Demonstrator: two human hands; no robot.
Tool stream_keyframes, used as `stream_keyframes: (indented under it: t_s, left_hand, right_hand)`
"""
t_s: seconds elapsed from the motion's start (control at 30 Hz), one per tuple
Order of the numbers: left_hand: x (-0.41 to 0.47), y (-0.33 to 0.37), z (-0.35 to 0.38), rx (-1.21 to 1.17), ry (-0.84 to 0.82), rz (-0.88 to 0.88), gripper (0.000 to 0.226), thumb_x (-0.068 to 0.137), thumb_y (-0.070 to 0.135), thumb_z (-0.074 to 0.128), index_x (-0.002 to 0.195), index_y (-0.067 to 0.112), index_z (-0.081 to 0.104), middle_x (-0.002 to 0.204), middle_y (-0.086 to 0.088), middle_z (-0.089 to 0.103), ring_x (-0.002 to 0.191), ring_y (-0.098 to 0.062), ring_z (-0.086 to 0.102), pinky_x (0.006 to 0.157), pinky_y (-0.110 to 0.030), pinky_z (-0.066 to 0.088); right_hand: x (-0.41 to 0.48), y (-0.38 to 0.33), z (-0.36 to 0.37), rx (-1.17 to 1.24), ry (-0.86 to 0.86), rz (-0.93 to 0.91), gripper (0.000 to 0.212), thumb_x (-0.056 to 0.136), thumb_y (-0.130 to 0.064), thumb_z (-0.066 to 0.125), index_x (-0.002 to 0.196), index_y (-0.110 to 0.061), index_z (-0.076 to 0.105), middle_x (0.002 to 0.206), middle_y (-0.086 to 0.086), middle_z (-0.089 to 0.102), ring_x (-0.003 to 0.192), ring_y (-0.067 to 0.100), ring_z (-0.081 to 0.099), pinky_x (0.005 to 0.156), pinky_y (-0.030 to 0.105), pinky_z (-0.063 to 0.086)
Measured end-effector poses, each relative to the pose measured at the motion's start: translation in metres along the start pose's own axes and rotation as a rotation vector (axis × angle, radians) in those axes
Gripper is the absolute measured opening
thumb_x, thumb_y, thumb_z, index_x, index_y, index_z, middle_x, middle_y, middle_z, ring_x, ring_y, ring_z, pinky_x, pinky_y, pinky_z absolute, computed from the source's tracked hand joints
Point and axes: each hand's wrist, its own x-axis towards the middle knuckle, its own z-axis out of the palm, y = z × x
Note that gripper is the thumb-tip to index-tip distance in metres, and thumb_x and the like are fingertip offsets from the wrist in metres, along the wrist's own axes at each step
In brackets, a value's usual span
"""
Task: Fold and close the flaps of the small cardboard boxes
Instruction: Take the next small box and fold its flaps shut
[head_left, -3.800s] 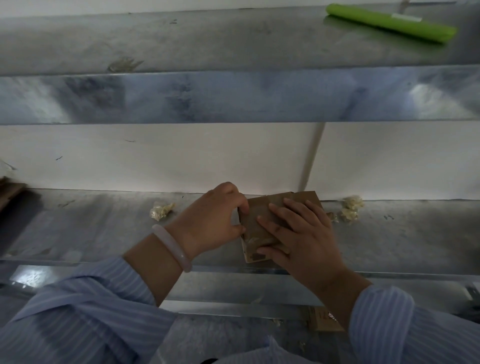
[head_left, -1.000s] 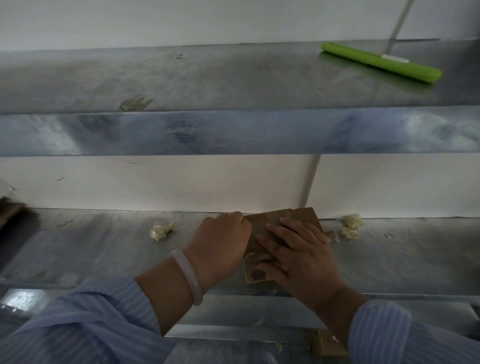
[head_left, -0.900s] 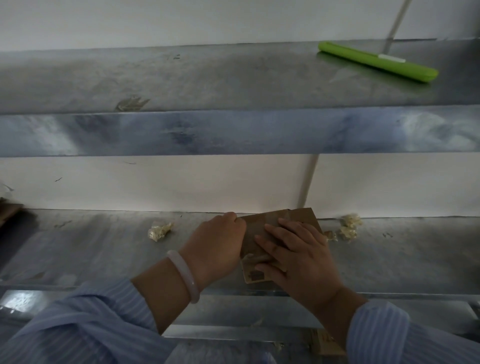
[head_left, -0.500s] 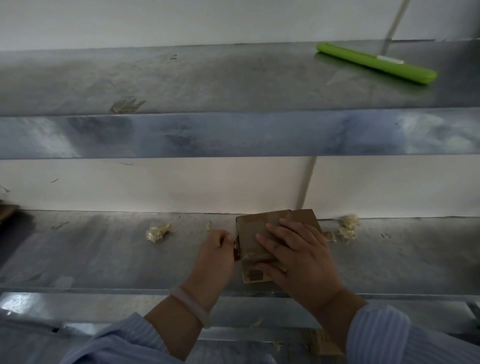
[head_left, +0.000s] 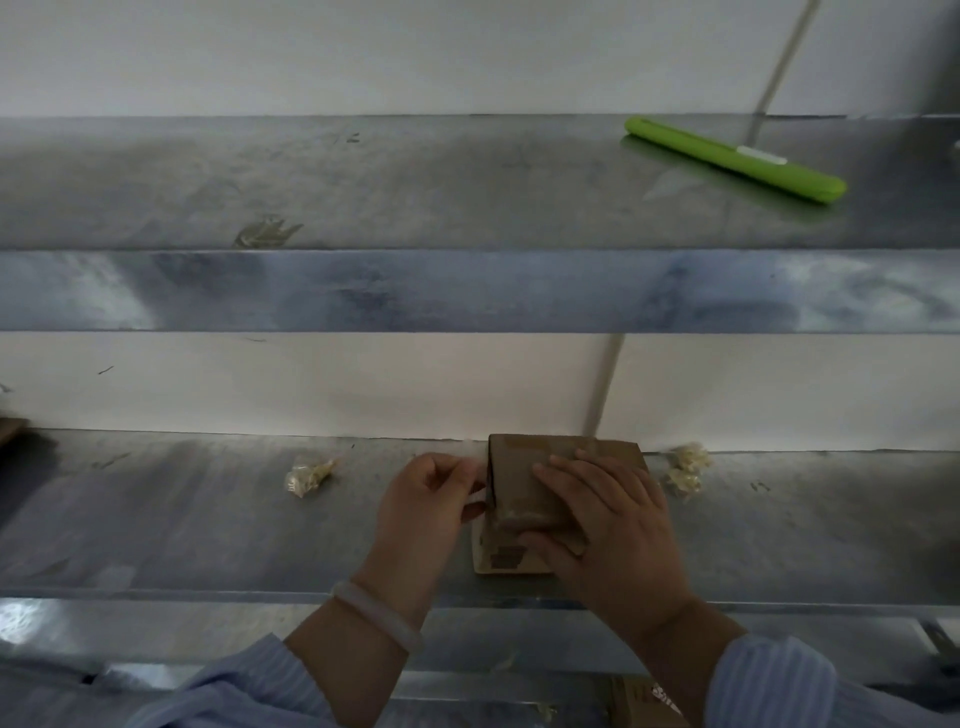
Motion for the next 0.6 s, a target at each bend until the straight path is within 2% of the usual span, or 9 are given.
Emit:
stream_keyframes:
  t_s: [0.07, 0.17, 0.23, 0.3, 0.33, 0.4, 0.5, 0.6]
  left_hand:
    - [-0.002, 0.007, 0.002, -0.002, -0.03, 0.048, 0.01, 0.09, 0.015, 0.062, 0.084, 0.009, 0.068, 0.085, -0.004, 0.074, 0.087, -0.021, 0.07, 0.079, -0.035, 0.056]
    - [0.0, 0.017, 0.003, 0.171, -0.117, 0.145, 0.01, 0.085, 0.027, 0.066, 0.082, 0.019, 0.071, 0.082, 0.001, 0.072, 0.085, -0.018, 0.068, 0.082, -0.039, 0.055]
    - [0.001, 0.021, 0.008, 0.325, -0.18, 0.2, 0.009, 0.085, 0.029, 0.066, 0.08, 0.022, 0.069, 0.08, 0.005, 0.071, 0.081, -0.013, 0.067, 0.078, -0.033, 0.056]
    - [0.0, 0.025, 0.017, 0.467, -0.241, 0.26, 0.008, 0.086, 0.029, 0.066, 0.08, 0.024, 0.067, 0.079, 0.008, 0.069, 0.078, -0.007, 0.065, 0.071, -0.021, 0.052]
    - [0.0, 0.026, 0.021, 0.493, -0.252, 0.278, 0.008, 0.086, 0.029, 0.066, 0.08, 0.024, 0.067, 0.079, 0.009, 0.068, 0.077, -0.004, 0.063, 0.067, -0.014, 0.048]
    - [0.0, 0.023, 0.031, 0.475, -0.243, 0.277, 0.008, 0.086, 0.029, 0.066, 0.081, 0.023, 0.067, 0.08, 0.009, 0.067, 0.076, -0.001, 0.061, 0.06, -0.007, 0.043]
    - [-0.004, 0.014, 0.044, 0.41, -0.225, 0.247, 0.01, 0.087, 0.028, 0.066, 0.081, 0.02, 0.066, 0.078, 0.007, 0.067, 0.074, -0.004, 0.061, 0.06, -0.01, 0.044]
    - [-0.011, 0.003, 0.053, 0.347, -0.177, 0.217, 0.011, 0.086, 0.027, 0.066, 0.077, 0.022, 0.064, 0.074, 0.007, 0.068, 0.072, -0.006, 0.063, 0.063, -0.017, 0.047]
  right_hand:
    - [0.0, -0.002, -0.007, 0.058, -0.024, 0.098, 0.068, 0.075, -0.068, 0.061, 0.13, -0.028, 0.052, 0.124, -0.004, 0.059, 0.115, 0.019, 0.052, 0.098, 0.04, 0.043]
    - [-0.003, -0.005, -0.015, 0.153, -0.114, 0.214, 0.083, 0.072, -0.074, 0.059, 0.142, -0.038, 0.034, 0.138, -0.007, 0.043, 0.122, 0.016, 0.042, 0.1, 0.04, 0.045]
    - [-0.002, -0.004, -0.019, 0.18, -0.18, 0.206, 0.091, 0.069, -0.076, 0.058, 0.146, -0.046, 0.02, 0.152, -0.013, 0.023, 0.133, 0.014, 0.031, 0.107, 0.04, 0.037]
    - [0.0, -0.001, -0.018, 0.196, -0.228, 0.142, 0.092, 0.071, -0.076, 0.056, 0.147, -0.05, 0.011, 0.158, -0.02, 0.006, 0.141, 0.01, 0.02, 0.111, 0.037, 0.026]
    - [0.001, 0.002, -0.017, 0.214, -0.243, 0.126, 0.09, 0.073, -0.075, 0.055, 0.147, -0.051, 0.012, 0.158, -0.023, 0.004, 0.142, 0.008, 0.019, 0.113, 0.038, 0.026]
    - [-0.002, 0.01, -0.015, 0.277, -0.236, 0.157, 0.084, 0.073, -0.074, 0.056, 0.146, -0.048, 0.022, 0.155, -0.023, 0.014, 0.14, 0.008, 0.025, 0.112, 0.042, 0.035]
    - [-0.014, 0.023, -0.012, 0.397, -0.158, 0.202, 0.081, 0.075, -0.068, 0.063, 0.142, -0.034, 0.034, 0.15, -0.012, 0.028, 0.136, 0.009, 0.034, 0.107, 0.04, 0.042]
    - [-0.026, 0.029, -0.01, 0.434, -0.111, 0.202, 0.076, 0.077, -0.067, 0.062, 0.14, -0.034, 0.035, 0.149, -0.008, 0.029, 0.136, 0.009, 0.034, 0.109, 0.029, 0.039]
